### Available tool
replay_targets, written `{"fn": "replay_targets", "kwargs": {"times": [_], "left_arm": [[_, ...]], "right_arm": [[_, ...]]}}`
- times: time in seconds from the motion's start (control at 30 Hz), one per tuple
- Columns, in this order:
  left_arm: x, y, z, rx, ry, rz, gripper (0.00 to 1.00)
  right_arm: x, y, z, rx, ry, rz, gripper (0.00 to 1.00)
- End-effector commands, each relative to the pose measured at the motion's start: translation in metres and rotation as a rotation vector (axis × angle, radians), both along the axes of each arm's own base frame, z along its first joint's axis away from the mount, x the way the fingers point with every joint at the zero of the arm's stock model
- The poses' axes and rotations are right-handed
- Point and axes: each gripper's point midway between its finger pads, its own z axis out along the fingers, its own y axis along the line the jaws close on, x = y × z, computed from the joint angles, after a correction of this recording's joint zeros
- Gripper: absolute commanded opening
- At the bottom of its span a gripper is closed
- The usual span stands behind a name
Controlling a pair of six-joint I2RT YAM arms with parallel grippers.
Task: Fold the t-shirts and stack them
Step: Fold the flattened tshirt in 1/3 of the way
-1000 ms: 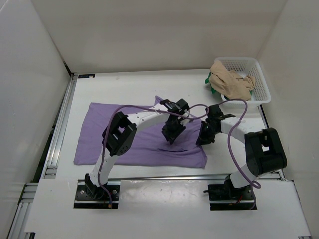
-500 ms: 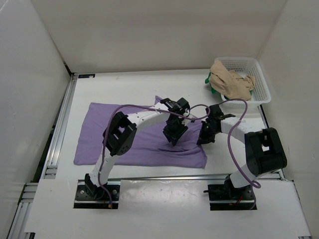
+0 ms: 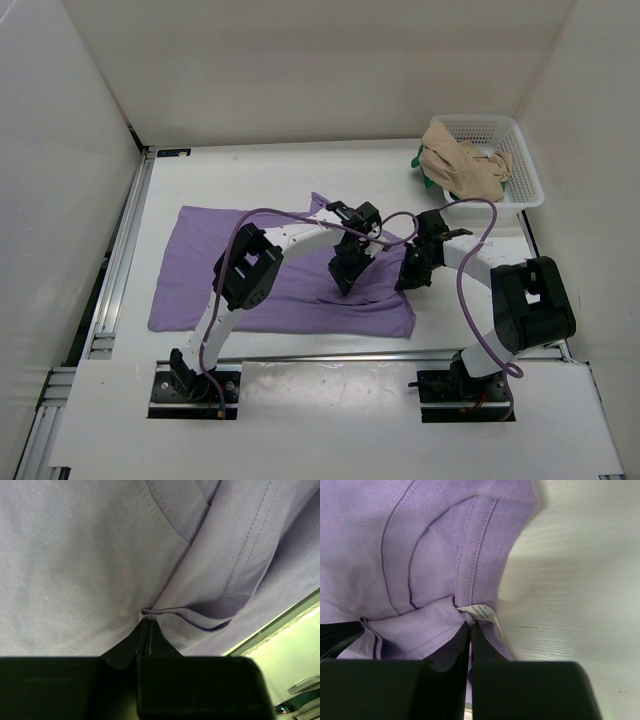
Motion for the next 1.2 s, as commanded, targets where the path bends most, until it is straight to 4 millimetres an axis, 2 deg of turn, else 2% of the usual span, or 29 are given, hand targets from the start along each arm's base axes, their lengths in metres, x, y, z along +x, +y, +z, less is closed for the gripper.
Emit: {"fn": "replay_targets", "kwargs": {"times": [0.0, 0.07, 0.17, 0.2, 0.3, 0.33, 0.4, 0.53, 0.67, 0.73, 0.77, 0.8, 0.93, 1.07, 1.17], "left_arm": [[0.004, -0.006, 0.023, -0.045, -0.038, -0.011, 0.1], [0.013, -0.002, 0.04, -0.065, -0.095, 0.005, 0.1], [0.024, 0.015, 0.052, -0.07, -0.166, 0.04, 0.1], [0.026, 0.012, 0.059, -0.09, -0.184, 0.041, 0.1], [0.026, 0.029, 0.053, -0.066, -0.178, 0.065, 0.1], [0.028, 0.026, 0.058, -0.084, -0.193, 0.066, 0.1], [0.026, 0.034, 0.054, -0.075, -0.175, 0.075, 0.1], [0.032, 0.031, 0.054, -0.094, -0.181, 0.083, 0.1], [0.028, 0.017, 0.051, -0.124, -0.113, 0.069, 0.23], [0.024, 0.014, 0.045, -0.12, -0.065, 0.063, 0.23], [0.015, 0.011, 0.046, -0.122, -0.047, 0.047, 0.23], [0.01, 0.007, 0.05, -0.135, -0.045, 0.033, 0.23], [-0.021, 0.015, 0.036, -0.094, 0.005, -0.006, 0.25], [-0.039, 0.013, 0.045, -0.121, 0.104, -0.016, 0.25], [-0.022, 0.003, 0.07, -0.187, -0.006, -0.018, 0.25]], "right_arm": [[0.015, -0.005, 0.013, -0.028, -0.067, -0.003, 0.0], [0.013, -0.007, 0.014, -0.04, -0.056, -0.006, 0.0], [0.02, -0.011, 0.024, -0.067, -0.079, -0.004, 0.0], [0.022, -0.01, 0.026, -0.074, -0.091, 0.001, 0.0], [0.029, -0.008, 0.036, -0.09, -0.111, 0.013, 0.0], [0.029, -0.011, 0.035, -0.107, -0.103, 0.021, 0.0], [0.035, -0.009, 0.04, -0.104, -0.112, 0.02, 0.0], [0.041, -0.009, 0.039, -0.117, -0.105, 0.018, 0.0], [0.029, -0.009, 0.03, -0.112, -0.058, 0.027, 0.0], [0.021, -0.007, 0.025, -0.109, -0.039, 0.039, 0.0], [0.013, -0.01, 0.018, -0.116, -0.014, 0.041, 0.0], [0.01, -0.007, 0.021, -0.109, -0.029, 0.041, 0.0], [-0.006, -0.008, 0.01, -0.098, -0.012, 0.031, 0.0], [-0.008, -0.006, 0.007, -0.086, -0.01, 0.022, 0.0], [-0.011, -0.007, 0.001, -0.101, -0.003, 0.028, 0.0]]}}
